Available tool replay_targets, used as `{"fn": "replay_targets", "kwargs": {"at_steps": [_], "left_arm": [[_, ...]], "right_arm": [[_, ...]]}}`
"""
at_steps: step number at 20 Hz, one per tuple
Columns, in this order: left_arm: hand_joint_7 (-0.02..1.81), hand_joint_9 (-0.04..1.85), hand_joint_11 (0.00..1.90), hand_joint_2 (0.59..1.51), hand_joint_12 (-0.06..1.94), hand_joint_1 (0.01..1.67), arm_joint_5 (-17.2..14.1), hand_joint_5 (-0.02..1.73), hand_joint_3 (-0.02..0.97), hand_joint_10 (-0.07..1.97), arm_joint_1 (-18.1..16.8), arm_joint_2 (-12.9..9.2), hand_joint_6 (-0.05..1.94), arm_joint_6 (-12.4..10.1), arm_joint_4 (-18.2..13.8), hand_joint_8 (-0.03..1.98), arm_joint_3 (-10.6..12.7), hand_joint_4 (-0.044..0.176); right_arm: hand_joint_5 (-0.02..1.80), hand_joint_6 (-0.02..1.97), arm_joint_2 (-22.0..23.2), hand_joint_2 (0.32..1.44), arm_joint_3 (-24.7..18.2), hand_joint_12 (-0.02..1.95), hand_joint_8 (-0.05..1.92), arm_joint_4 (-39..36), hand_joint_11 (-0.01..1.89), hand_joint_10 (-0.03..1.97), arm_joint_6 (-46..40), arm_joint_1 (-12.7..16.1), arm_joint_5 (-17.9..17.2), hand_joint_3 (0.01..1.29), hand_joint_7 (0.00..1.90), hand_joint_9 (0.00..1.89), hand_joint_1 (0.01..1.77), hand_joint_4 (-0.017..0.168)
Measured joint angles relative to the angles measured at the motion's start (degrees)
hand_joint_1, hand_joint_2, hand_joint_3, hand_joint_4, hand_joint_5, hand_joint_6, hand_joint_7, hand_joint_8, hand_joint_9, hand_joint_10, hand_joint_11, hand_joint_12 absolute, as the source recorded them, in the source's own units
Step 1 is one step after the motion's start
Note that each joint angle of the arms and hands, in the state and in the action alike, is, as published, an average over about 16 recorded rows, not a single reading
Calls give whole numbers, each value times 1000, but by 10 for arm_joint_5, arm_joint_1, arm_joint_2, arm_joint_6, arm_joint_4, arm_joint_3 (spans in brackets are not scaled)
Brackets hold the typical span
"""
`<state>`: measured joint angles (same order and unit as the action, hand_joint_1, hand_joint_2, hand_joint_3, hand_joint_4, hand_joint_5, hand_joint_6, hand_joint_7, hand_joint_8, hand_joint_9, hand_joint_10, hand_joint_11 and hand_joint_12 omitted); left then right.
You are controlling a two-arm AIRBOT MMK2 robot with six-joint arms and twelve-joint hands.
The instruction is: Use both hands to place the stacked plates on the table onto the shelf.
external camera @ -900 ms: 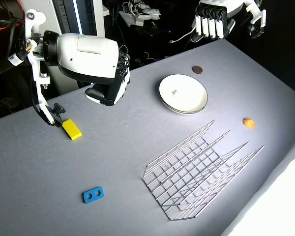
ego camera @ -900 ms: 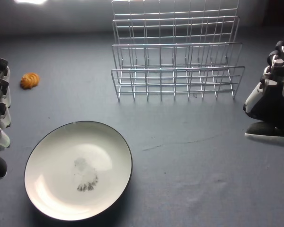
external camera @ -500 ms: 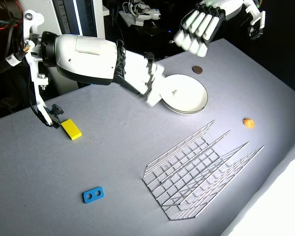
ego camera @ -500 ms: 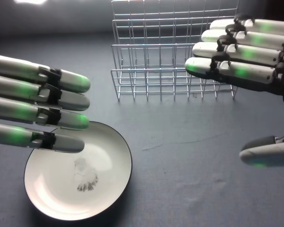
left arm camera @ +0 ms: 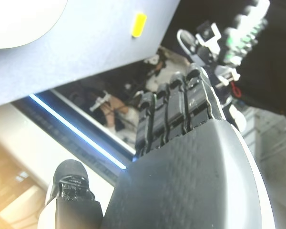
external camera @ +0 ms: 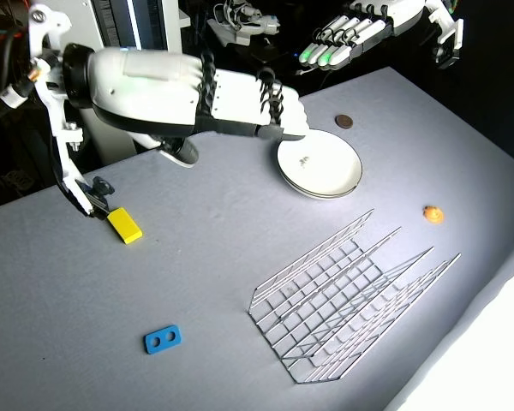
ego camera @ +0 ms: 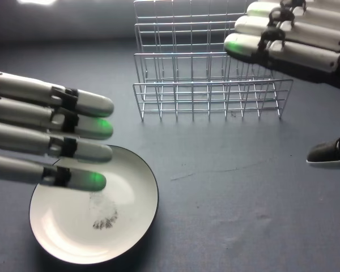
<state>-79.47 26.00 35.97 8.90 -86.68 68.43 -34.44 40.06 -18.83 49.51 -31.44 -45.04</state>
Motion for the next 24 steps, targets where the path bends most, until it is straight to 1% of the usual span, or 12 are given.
{"fn": "replay_targets", "kwargs": {"at_steps": [3,7,11,15,19,22,24], "left_arm": [[92,53,20,1084,7,22,1,123,0,6,-4,0,-4,-5,-7,-4,-5,5],[92,54,21,1076,8,22,1,123,0,6,-10,0,5,-14,-19,3,-11,5],[95,58,23,1071,8,22,-1,119,0,6,-14,0,13,-23,-35,11,-16,5],[97,66,25,1068,8,23,6,118,0,6,0,0,21,-27,-51,18,-23,5],[98,68,25,1067,8,23,32,111,0,6,31,0,21,-27,-60,20,-32,5],[100,68,25,1069,8,23,64,109,0,6,61,0,21,-27,-64,19,-40,5],[96,64,26,1070,8,23,90,107,0,6,86,1,21,-26,-63,19,-45,5]], "right_arm": [[21,17,-1,856,-2,21,14,9,21,4,-4,-3,-3,16,20,20,1040,7],[21,17,-2,865,-6,97,14,4,22,4,-16,-5,12,16,21,21,1015,7],[20,17,-4,874,-9,128,14,-25,22,4,-47,0,52,16,21,21,997,6],[20,17,-6,877,-12,128,14,-58,22,4,-84,14,97,16,20,20,1006,6],[19,17,-8,876,-13,107,13,-93,22,4,-118,26,138,16,20,20,1031,4],[17,17,-9,876,-13,47,13,-119,23,4,-148,35,160,17,20,20,1055,2],[16,17,-10,875,-12,31,13,-133,23,4,-164,39,170,17,20,20,1074,1]]}}
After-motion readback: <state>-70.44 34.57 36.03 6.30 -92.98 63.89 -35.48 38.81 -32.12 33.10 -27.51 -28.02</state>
